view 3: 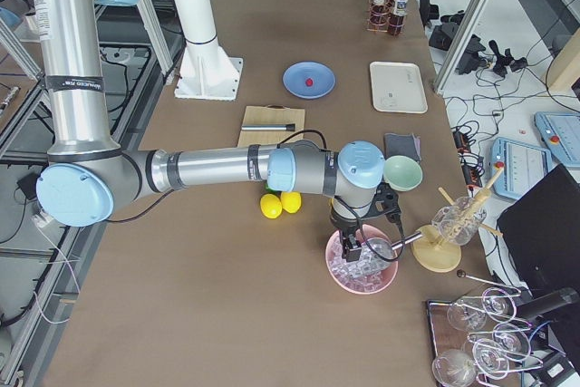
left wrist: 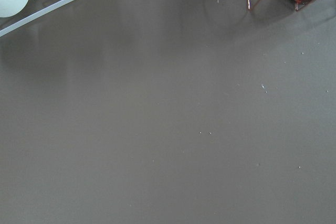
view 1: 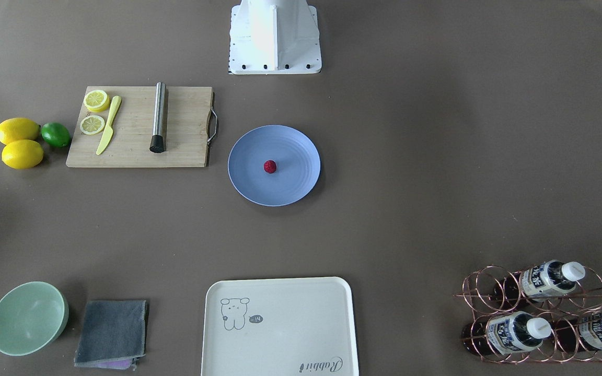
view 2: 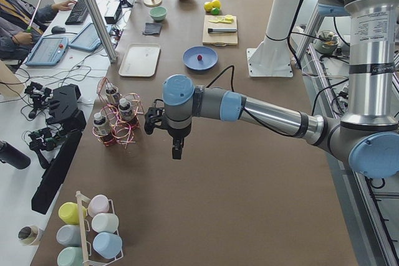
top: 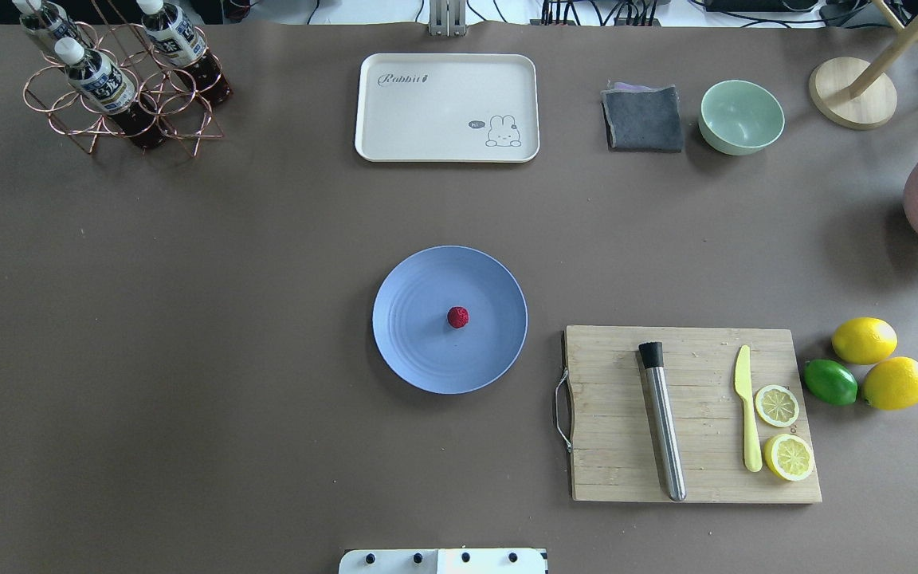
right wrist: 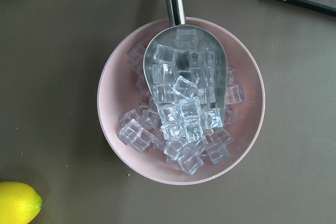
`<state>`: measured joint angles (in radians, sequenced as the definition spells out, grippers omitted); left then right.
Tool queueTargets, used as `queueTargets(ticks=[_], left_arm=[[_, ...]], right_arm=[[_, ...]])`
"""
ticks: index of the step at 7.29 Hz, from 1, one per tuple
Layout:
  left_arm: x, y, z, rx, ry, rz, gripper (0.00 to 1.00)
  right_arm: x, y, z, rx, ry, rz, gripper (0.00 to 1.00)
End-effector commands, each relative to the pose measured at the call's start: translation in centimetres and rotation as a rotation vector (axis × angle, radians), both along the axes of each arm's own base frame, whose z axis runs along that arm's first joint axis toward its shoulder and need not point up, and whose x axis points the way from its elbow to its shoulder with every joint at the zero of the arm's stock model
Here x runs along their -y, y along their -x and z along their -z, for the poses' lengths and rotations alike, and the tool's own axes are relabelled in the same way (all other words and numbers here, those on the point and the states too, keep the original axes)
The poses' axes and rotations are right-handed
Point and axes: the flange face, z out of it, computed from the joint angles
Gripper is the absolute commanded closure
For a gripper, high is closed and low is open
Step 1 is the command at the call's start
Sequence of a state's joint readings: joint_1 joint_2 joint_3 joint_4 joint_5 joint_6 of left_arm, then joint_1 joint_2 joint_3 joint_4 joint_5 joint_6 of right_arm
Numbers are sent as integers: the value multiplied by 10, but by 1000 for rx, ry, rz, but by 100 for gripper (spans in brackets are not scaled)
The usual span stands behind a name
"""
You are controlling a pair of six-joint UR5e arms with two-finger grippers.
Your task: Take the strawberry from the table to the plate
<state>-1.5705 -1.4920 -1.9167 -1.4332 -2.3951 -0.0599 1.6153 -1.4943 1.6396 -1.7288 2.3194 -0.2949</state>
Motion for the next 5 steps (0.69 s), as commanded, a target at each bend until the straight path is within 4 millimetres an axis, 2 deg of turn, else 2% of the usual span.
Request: queueTargets(ticks=[1, 5], left_arm=[[-2, 0, 2, 1, -7, -1, 3], [-4, -2, -4, 1, -25, -4, 3]], right_arm=[[2, 10, 2, 3, -2, 17, 0], [2, 11, 3, 4, -5, 20, 0]])
